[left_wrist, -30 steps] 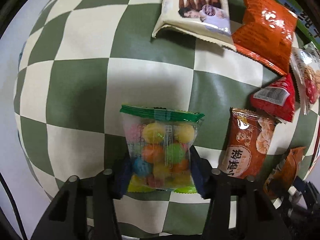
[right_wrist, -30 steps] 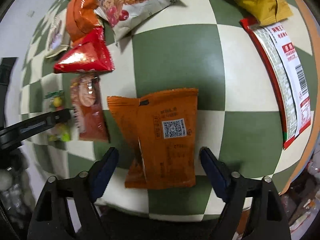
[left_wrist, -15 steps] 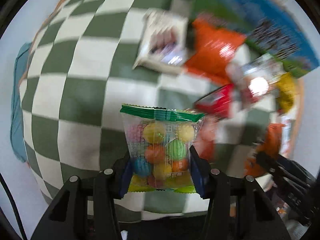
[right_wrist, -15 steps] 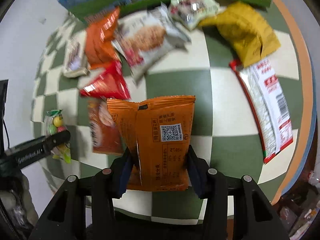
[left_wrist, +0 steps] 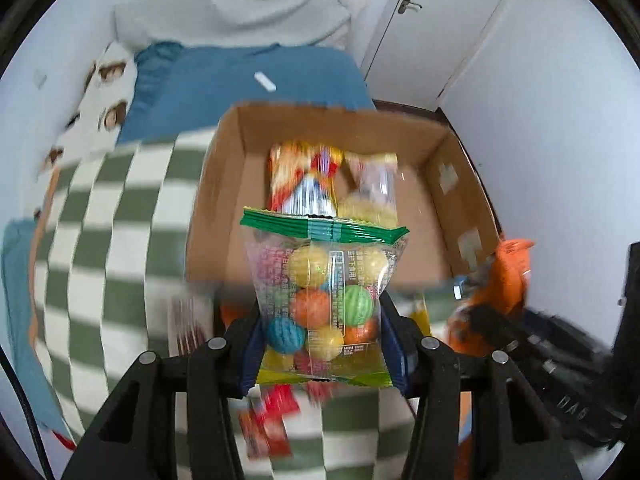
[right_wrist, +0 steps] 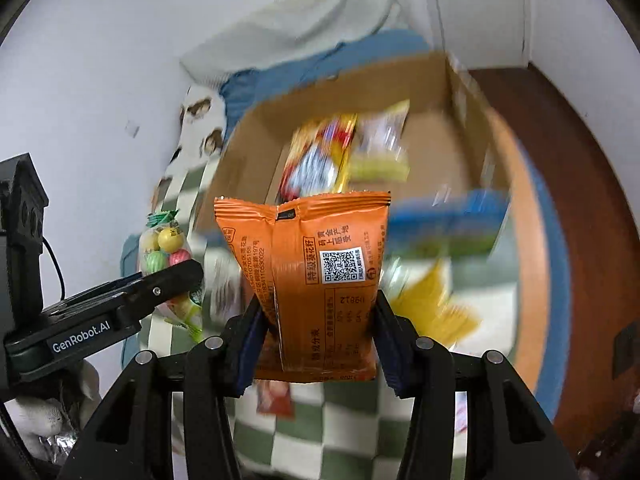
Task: Organize snacks
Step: 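Carry candy bag and orange packet into the box and release both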
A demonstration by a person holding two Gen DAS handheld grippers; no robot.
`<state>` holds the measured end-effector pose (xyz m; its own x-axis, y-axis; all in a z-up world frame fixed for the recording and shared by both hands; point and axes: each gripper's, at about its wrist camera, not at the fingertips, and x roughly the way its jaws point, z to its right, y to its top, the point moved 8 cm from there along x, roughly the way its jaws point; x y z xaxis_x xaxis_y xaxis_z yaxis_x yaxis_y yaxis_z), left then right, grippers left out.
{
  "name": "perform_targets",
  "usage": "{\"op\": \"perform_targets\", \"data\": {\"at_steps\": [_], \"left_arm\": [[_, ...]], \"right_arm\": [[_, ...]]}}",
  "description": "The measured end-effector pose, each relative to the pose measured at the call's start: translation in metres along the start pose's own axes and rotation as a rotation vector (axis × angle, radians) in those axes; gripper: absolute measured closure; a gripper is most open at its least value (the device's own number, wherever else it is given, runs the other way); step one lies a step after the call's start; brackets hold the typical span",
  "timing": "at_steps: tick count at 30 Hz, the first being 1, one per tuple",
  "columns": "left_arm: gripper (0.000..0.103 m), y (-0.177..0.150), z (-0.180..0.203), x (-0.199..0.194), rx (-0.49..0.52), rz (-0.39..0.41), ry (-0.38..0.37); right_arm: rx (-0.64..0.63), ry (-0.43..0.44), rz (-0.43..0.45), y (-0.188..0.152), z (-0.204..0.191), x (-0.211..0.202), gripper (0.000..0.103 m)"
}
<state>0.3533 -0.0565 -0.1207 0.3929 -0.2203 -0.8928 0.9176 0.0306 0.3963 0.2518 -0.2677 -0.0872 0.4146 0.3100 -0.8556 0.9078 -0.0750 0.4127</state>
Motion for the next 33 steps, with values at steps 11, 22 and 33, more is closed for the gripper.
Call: {"op": "perform_targets", "data": {"at_steps": [11,22,33], "left_arm": [[0.055,0.107,-0.050,0.116,0.012,-0.170,0.215],[0.054,0.131,-0.083,0.193,-0.019,-0.323,0.271],[0.016,0.125,-0.074,0.196,-0.049,-0.321,0.179]], "right_arm": [[-0.006,-0.202,-0.098,0.155,0.066,0.097,0.051],[0.004,-0.339,-0.245,0.184,0.094,0.167,0.031],[0.012,-0.315,-0.291,0.173,0.089,0.194,0.010]]}}
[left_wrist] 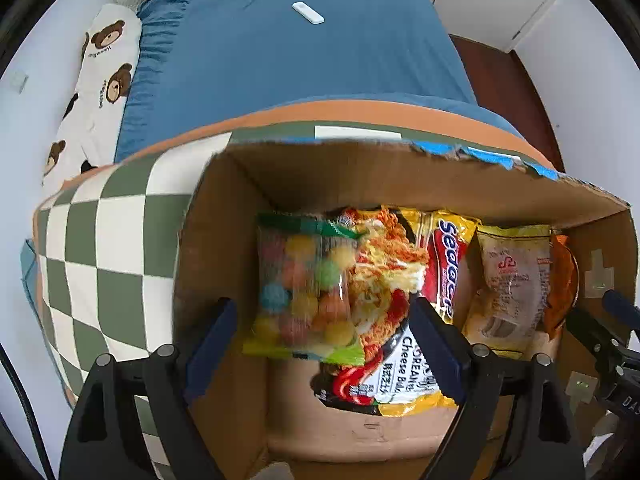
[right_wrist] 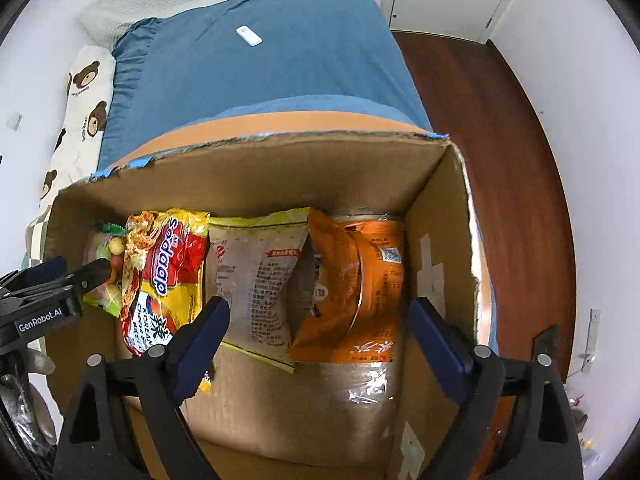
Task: Organize snacks
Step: 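Carry candy bag and orange packet into the box and release both, then grasp the brown shrimp-snack packet with left gripper while right grasps the oat cookie pack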
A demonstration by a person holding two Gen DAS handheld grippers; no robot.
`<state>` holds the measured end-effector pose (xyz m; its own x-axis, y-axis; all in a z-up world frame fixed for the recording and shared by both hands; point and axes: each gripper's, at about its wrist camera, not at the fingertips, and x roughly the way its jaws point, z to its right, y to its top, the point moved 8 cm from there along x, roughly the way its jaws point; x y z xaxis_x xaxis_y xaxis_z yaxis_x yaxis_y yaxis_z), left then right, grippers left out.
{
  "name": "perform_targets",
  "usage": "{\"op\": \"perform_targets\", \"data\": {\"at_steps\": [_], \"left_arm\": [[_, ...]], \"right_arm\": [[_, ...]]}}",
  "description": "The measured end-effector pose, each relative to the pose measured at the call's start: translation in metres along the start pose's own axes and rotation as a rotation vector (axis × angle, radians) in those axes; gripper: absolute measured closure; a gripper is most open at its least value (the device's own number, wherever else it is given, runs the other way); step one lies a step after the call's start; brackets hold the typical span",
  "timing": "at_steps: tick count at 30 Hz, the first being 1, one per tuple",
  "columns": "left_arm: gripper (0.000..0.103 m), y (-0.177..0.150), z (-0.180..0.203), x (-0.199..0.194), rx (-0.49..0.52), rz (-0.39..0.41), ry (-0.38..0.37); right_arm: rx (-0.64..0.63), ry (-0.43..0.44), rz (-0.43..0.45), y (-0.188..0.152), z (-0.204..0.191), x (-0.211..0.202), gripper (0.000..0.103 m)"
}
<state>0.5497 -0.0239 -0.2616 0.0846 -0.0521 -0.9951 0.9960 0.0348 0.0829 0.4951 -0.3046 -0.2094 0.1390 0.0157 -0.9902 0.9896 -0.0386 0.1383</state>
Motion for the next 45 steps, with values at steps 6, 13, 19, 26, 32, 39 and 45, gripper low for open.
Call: {"op": "perform_targets", "data": {"at_steps": [6,13,19,26,32,39,45], "left_arm": [[0.016,-0.025,0.004,-0.007,-0.011,0.012,-0.038],[0.016,-0.053,0.007,-0.030,-0.012,0.078,-0.050],[0.016,-0.078,0.007,-0.068,0.008,0.201,-0.018],[0.016,-0.102,-0.002,-0.109,0.009,0.315,-0.011],[0.016,-0.134,0.001,-0.140,0.015,0.390,-0.022],[0.016,-0.170,0.003,-0.175,0.008,0.498,-0.022],[0.016,-0.196,0.006,-0.198,0.010,0.548,-0.032]], "right_arm": [[-0.007,0.015,0.003,-0.017,-0.006,-0.001,0.010],[0.008,0.054,0.036,-0.045,-0.010,-0.011,0.010],[-0.024,0.046,0.094,-0.063,-0.019,-0.032,0.010],[-0.073,0.039,0.183,-0.092,-0.031,-0.066,0.010],[-0.111,0.020,0.281,-0.118,-0.039,-0.104,0.010],[-0.136,-0.003,0.380,-0.148,-0.039,-0.143,0.010],[-0.129,0.007,0.451,-0.176,-0.036,-0.174,0.010]]}}
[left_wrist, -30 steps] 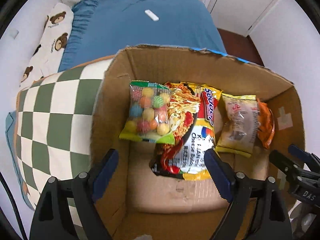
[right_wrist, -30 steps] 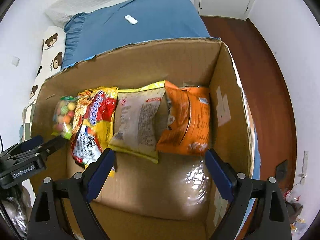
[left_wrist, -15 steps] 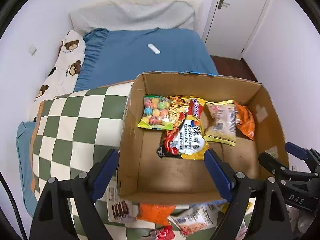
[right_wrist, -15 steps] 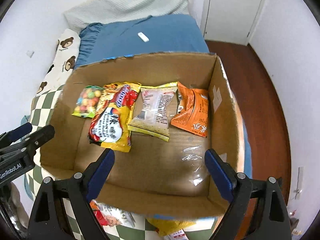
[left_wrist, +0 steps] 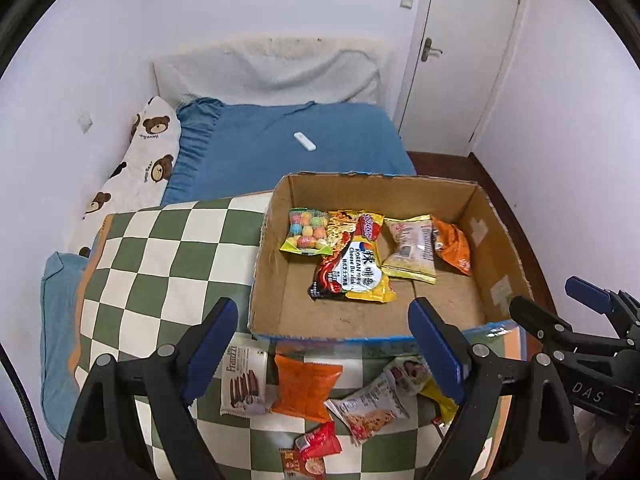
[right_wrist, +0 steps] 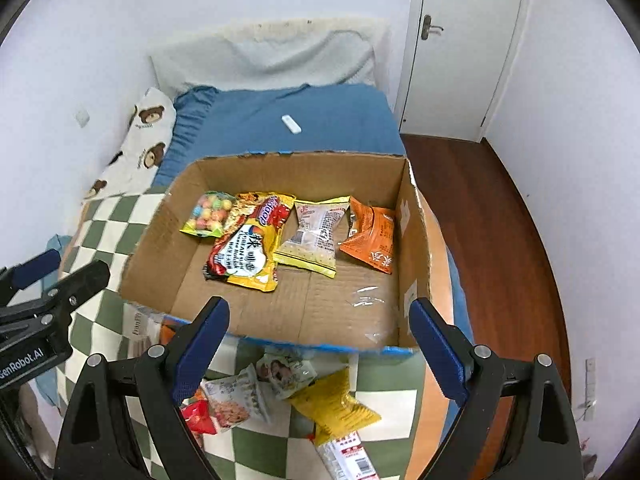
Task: Organize snacks
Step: 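Grasp the brown shrimp-snack packet with left gripper while right grasps the oat cookie pack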
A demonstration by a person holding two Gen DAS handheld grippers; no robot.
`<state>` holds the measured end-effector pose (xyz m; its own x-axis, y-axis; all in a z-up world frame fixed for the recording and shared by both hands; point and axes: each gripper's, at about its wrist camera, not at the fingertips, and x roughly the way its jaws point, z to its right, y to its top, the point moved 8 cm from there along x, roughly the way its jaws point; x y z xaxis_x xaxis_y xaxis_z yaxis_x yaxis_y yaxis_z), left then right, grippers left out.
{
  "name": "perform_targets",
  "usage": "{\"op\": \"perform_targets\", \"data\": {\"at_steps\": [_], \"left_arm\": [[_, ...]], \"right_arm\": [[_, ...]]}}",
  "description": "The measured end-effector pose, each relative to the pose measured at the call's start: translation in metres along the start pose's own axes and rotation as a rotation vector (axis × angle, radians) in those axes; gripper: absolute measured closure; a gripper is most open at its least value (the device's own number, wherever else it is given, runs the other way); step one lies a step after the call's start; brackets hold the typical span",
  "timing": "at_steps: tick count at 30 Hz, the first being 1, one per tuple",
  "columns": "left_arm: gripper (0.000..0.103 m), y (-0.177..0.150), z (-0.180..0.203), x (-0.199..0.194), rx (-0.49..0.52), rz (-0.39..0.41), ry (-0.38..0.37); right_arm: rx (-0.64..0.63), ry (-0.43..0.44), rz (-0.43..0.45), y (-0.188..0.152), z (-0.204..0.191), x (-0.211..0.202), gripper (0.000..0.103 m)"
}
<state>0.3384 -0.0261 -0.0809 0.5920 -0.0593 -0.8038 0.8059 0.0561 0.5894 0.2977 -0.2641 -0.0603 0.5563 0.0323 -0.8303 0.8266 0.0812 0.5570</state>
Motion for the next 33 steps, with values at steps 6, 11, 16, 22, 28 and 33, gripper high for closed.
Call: {"op": "perform_targets", "data": {"at_steps": [6,11,16,22,28,33], "left_arm": [[0.016,-0.013,-0.002,-0.021,0.003,0.039,0.014],[0.016,-0.051,-0.023,-0.005,-0.007,-0.040,0.074],[0.016,-0.133,-0.054,0.035,-0.038,-0.240,0.139],[0.016,-0.242,-0.062,0.093,-0.054,-0.516,0.142],[0.016,-0.284,-0.053,0.130,-0.063,-0.616,0.124],[0.016,-0.287,-0.049,0.133,-0.082,-0.611,0.104]], "right_arm": [[0.040,0.040,0.048,-0.007,0.000,-0.033,0.008],[0.091,0.087,-0.003,-0.034,-0.004,-0.022,0.007],[0.198,0.260,-0.201,-0.097,-0.022,0.027,0.007],[0.311,0.354,-0.387,-0.165,-0.042,0.083,0.027],[0.405,0.350,-0.485,-0.180,-0.064,0.131,0.027],[0.502,0.256,-0.518,-0.169,-0.077,0.175,0.027]]}}
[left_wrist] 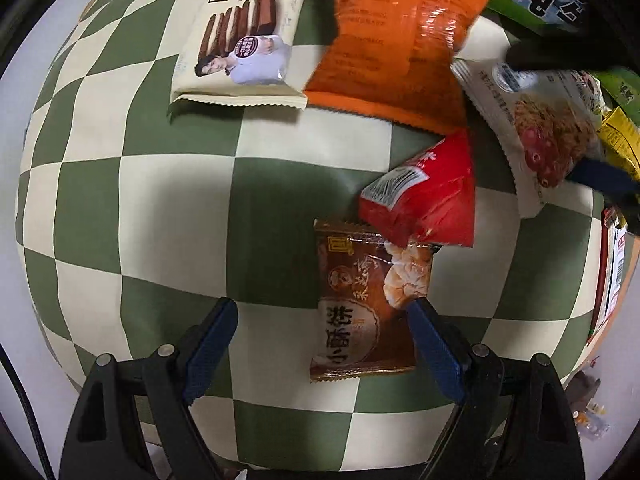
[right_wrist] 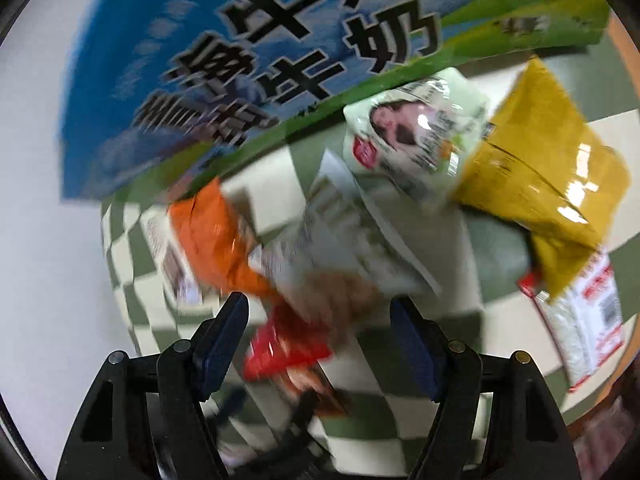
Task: Organize snacks
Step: 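Grasp the brown shrimp-snack packet with left gripper while right grasps the oat cookie pack, then carry the shrimp packet and oat cookie pack over the box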
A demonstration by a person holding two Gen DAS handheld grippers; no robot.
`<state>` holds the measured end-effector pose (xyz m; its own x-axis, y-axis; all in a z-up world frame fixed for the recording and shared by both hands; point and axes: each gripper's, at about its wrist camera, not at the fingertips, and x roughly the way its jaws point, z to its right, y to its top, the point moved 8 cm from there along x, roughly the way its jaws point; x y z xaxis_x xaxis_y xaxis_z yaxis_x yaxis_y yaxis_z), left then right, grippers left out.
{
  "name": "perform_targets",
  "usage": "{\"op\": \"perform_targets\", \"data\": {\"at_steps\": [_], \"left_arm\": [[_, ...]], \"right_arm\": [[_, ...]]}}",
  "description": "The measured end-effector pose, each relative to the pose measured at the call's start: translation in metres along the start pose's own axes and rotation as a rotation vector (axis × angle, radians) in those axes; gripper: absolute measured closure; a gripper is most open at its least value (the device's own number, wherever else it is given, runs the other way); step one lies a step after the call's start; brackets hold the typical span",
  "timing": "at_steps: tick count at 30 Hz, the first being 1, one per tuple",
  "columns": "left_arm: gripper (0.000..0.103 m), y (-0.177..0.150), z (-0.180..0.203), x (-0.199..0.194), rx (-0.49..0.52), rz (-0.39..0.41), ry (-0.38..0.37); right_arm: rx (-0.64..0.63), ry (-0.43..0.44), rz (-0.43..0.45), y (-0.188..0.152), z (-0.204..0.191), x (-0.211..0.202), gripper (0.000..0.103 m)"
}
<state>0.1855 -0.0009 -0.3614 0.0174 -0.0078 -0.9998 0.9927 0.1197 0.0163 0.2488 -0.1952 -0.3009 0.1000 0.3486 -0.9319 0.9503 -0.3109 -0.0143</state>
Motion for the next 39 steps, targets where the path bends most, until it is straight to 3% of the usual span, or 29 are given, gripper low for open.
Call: {"op": "perform_targets", "data": {"at_steps": [5,8,13,15,18,23,27,30,32,39], "left_arm": [[0.016,-0.007,0.000,-0.002,-0.014,-0.003,-0.008],[0.016,-0.016,-0.007,-0.004,-0.025,-0.009,-0.019],[0.016,-0.031,-0.015,-0.004,-0.040,-0.023,-0.035],[0.016,-0.035,-0.017,-0.003,-0.044,-0.027,-0.039],[0.016,-0.035,-0.008,-0.002,-0.043,-0.029,-0.058],[0.017,-0.013,0.013,0.004,-0.005,-0.008,-0.047],[0.047,-0.006,0.019,0.010,0.020,0.019,-0.013],[0.051,-0.010,0.012,0.007,0.028,0.025,-0.012],[0.051,-0.015,0.003,0.004,0.016,0.016,-0.016],[0.049,-0.039,-0.016,0.020,-0.034,-0.050,-0.051]], "right_arm": [[-0.055,-0.083,0.027,0.014,-0.010,0.015,0.028],[-0.209,-0.124,0.044,0.009,-0.014,0.012,0.043],[-0.475,-0.244,-0.022,-0.018,-0.002,0.009,0.046],[-0.500,-0.266,-0.034,-0.023,0.003,0.005,0.043],[-0.482,-0.262,-0.011,-0.027,0.006,-0.005,0.026],[-0.322,-0.158,0.024,-0.023,0.009,-0.006,0.026],[-0.262,-0.164,0.074,-0.002,0.000,0.002,0.026],[-0.310,-0.229,0.078,0.005,-0.001,0.012,0.045],[-0.376,-0.234,0.076,-0.003,-0.003,0.012,0.046],[-0.570,-0.292,-0.064,-0.074,0.020,0.026,0.046]]}}
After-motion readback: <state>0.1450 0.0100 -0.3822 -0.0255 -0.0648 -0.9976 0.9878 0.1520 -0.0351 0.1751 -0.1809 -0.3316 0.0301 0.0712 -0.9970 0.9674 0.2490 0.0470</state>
